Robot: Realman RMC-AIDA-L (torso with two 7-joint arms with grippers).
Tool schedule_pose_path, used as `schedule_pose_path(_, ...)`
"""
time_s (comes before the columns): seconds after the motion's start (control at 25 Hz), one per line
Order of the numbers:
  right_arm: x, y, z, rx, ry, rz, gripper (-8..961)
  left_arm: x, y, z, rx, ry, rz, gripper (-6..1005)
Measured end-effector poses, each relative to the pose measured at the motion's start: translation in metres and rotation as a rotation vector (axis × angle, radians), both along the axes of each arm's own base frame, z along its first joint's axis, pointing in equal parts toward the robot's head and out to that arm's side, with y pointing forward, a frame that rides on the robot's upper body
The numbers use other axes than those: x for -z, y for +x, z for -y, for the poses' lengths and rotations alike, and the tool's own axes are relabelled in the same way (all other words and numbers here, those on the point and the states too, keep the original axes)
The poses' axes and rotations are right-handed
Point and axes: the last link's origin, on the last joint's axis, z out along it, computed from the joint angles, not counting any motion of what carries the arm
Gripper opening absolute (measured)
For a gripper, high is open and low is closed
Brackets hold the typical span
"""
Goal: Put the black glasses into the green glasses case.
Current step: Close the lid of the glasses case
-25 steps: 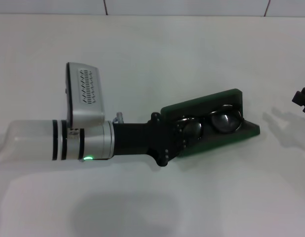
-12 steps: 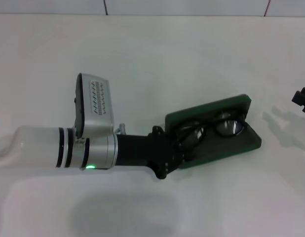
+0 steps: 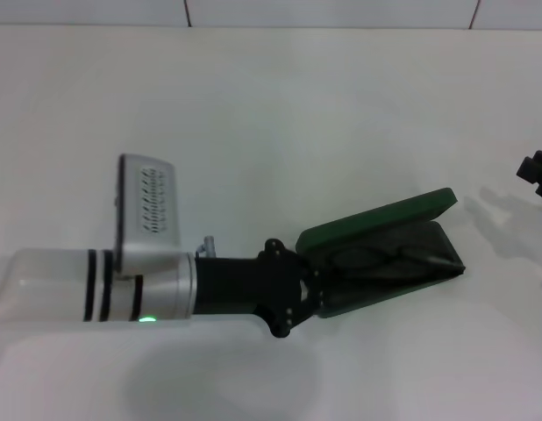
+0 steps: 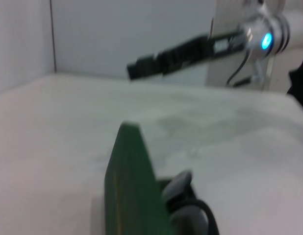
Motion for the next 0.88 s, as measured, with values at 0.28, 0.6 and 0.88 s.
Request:
schedule_pose_path(0.28,-0.003,0.001,0.0,0.0,0.0,-0.001,358,-0.039,0.017,0.006,0.029,0.006,0.19,98)
schedule_pose_path(0.6,-0.002,-0.002,-0.002,-0.011,-0.007,0.006,363,-0.062,0.026,-0.001,0.01,0.039,0.277,98)
schedule_pose_path(0.88,0.004,-0.004,0.0,-0.041,-0.051,0.04,368,-0.053,0.038,-0.024,0.004,0.092,0.231,99)
